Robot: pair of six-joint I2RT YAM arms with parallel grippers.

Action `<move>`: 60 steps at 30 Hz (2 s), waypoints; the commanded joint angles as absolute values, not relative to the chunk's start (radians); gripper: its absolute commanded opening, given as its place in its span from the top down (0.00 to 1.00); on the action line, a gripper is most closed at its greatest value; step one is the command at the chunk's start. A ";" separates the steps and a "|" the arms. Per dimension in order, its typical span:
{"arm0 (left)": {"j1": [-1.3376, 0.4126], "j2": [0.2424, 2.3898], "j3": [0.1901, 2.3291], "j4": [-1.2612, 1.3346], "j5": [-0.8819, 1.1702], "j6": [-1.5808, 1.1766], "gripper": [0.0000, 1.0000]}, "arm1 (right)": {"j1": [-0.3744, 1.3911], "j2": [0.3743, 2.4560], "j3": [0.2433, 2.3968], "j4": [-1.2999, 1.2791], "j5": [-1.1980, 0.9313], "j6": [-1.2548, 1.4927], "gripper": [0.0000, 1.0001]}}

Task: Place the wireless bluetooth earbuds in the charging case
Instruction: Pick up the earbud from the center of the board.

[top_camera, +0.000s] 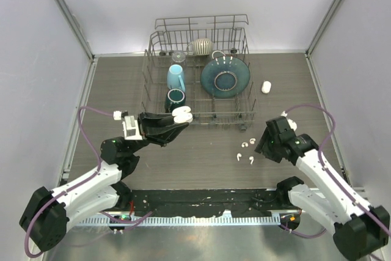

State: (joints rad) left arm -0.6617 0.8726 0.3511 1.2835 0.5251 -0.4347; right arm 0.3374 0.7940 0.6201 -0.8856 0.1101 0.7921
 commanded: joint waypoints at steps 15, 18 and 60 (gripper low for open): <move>-0.661 0.907 0.344 1.341 0.526 -0.416 1.00 | 0.546 1.023 0.560 -0.649 0.275 0.839 0.49; -0.661 0.908 0.345 1.341 0.526 -0.414 1.00 | 0.546 1.025 0.543 -0.617 0.259 0.831 0.53; -0.661 0.914 0.354 1.327 0.529 -0.417 1.00 | 0.546 1.097 0.508 -0.618 0.212 0.828 0.55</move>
